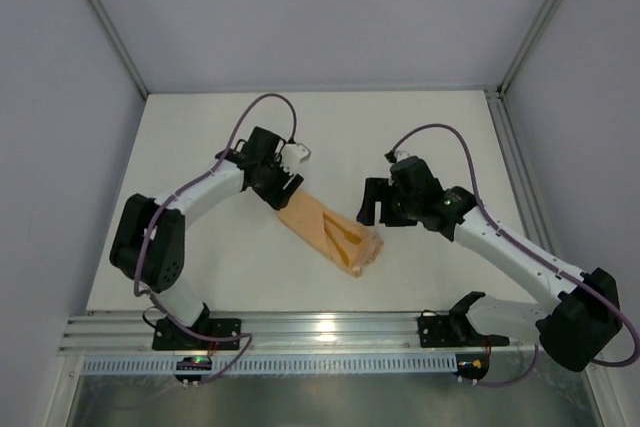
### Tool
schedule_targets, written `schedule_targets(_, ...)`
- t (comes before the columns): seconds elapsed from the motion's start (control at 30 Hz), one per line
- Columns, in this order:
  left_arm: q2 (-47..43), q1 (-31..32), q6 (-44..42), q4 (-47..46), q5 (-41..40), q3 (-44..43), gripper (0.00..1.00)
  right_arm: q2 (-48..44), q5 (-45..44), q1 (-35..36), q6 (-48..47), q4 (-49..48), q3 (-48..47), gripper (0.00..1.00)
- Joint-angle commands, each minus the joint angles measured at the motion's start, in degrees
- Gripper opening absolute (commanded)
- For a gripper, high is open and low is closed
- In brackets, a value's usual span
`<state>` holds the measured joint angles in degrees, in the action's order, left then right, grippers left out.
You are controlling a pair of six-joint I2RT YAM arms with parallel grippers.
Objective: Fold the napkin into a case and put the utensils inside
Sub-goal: Reset both arms
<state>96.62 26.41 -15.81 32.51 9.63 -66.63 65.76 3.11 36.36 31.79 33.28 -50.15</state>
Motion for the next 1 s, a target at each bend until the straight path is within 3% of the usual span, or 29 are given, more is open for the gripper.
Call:
schedule_targets(0.0,-7.56,-0.92,1.13,-0.6,-7.31,-3.33,0.69,3.66,-9.51,-5.23,-6.12,6.88,-5.65,0.87)
schedule_targets(0.13,-15.02,-3.55,2.98,-2.89,-16.9,-0.96,0.84,3.16,-14.27,-13.84,-7.09,5.93,-6.63,0.99)
schedule_targets(0.23,-21.62,-6.1,2.63,-3.68,-23.68,3.86,0.93,1.92,-11.3,-25.17,-7.18,2.08,-4.79,0.99)
schedule_targets(0.3,-24.45,-9.17,3.24,-3.69,-24.48,5.98,0.99,1.92,-11.02,-34.02,-6.92,0.65,-4.17,0.99)
schedule_targets(0.4,-28.14,-18.65,3.16,-1.76,-22.29,9.67,0.99,2.88,-13.48,-42.13,-6.66,0.03,-4.34,0.99)
schedule_targets(0.63,-30.71,-46.66,3.24,-0.35,-11.75,15.83,0.99,2.53,-19.81,-43.04,-5.86,1.0,-6.19,0.99)
schedule_targets(0.73,-28.86,-52.41,4.3,1.41,-11.82,15.57,0.99,2.36,-20.16,-43.04,-5.86,1.44,-5.93,0.99)
schedule_targets(0.97,-32.63,-52.96,5.35,-0.87,-7.89,19.43,0.99,-1.15,-17.62,-43.04,-6.92,-1.98,-2.41,1.0)
